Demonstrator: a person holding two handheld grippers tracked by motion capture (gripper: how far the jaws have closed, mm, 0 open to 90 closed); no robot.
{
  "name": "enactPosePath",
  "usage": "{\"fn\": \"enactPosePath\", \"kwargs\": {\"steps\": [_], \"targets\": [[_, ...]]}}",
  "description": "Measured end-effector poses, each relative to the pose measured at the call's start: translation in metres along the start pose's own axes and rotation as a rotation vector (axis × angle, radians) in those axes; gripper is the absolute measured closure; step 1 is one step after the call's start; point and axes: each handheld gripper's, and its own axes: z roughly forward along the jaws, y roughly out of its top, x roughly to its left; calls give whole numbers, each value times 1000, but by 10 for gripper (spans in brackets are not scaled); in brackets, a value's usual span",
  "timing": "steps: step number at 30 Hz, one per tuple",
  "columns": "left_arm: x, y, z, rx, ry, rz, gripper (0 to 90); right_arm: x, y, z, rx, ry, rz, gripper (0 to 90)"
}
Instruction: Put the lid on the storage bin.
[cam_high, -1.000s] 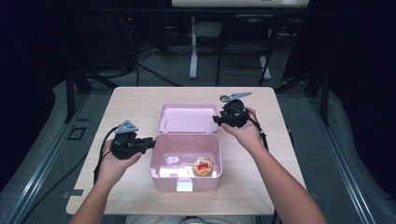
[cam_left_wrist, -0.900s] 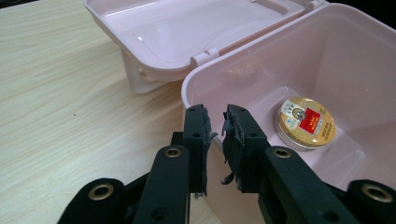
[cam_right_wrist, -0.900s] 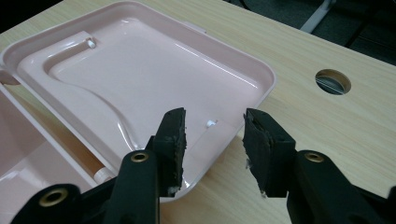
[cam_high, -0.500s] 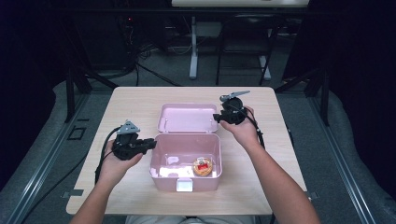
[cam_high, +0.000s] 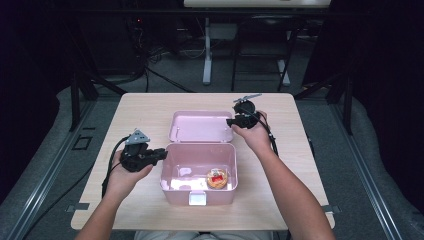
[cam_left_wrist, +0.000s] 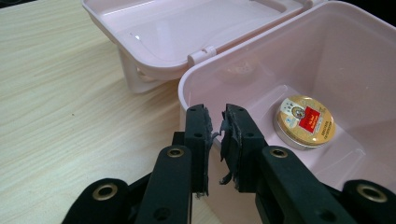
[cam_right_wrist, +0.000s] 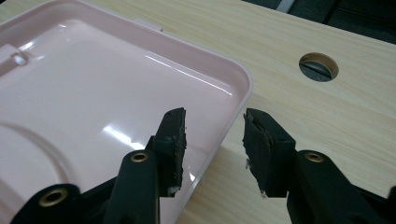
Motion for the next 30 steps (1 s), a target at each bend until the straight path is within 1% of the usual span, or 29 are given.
{"fn": "enactPosePath", "kwargs": {"steps": [3, 7, 12, 13, 17, 27, 30], "targets": [[0, 0, 0, -1, 0, 2, 798, -2, 1, 6, 6, -11, 31, 589], [0, 0, 0, 0, -1, 5, 799, -6, 0, 13, 15, -23, 58, 594], [0, 0, 0, 2, -2, 7, 799, -10, -1, 19, 18, -34, 70, 600], [0, 0, 0, 1, -2, 6, 800, -10, -1, 20, 17, -36, 80, 601], [0, 0, 0, 2, -1, 9, 800, -12, -2, 24, 16, -39, 94, 604], [0, 0, 0, 2, 0, 7, 800, -11, -2, 33, 25, -38, 131, 639], [0, 0, 0, 0, -1, 3, 800, -9, -2, 36, 32, -40, 133, 648]]}}
